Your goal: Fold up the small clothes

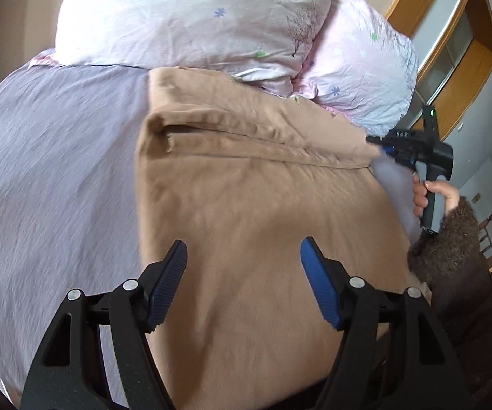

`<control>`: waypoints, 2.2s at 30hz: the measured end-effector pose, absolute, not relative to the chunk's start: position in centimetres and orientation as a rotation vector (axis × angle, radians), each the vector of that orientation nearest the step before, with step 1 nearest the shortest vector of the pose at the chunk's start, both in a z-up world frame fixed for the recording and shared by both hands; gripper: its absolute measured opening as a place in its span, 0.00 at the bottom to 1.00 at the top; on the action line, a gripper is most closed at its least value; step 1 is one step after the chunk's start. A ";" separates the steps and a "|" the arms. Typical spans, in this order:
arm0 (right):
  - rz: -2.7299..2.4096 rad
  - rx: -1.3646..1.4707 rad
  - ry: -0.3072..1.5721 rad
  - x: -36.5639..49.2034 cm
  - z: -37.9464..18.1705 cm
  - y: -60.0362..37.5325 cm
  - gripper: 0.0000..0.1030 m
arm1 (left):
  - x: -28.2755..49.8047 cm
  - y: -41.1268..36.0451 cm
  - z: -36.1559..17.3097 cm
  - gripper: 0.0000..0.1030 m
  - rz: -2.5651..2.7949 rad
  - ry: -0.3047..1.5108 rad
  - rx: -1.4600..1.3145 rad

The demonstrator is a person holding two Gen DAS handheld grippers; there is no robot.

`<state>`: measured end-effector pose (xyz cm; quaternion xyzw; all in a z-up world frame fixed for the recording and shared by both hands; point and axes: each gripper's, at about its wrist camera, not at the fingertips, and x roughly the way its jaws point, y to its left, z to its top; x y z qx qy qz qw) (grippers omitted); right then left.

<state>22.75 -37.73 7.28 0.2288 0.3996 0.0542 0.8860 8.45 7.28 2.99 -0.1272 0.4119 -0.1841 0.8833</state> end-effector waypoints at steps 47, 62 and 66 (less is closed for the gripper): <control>0.463 0.599 0.638 24.1 11.3 -37.3 0.06 | 26.3 12.9 6.5 0.04 -0.315 0.792 -0.531; 0.197 0.667 0.850 34.2 5.1 -36.2 0.42 | 35.1 14.7 2.3 0.12 -0.230 0.869 -0.742; 0.191 0.617 0.747 32.2 7.9 -36.0 0.82 | 33.1 16.6 4.4 0.85 -0.098 0.750 -0.730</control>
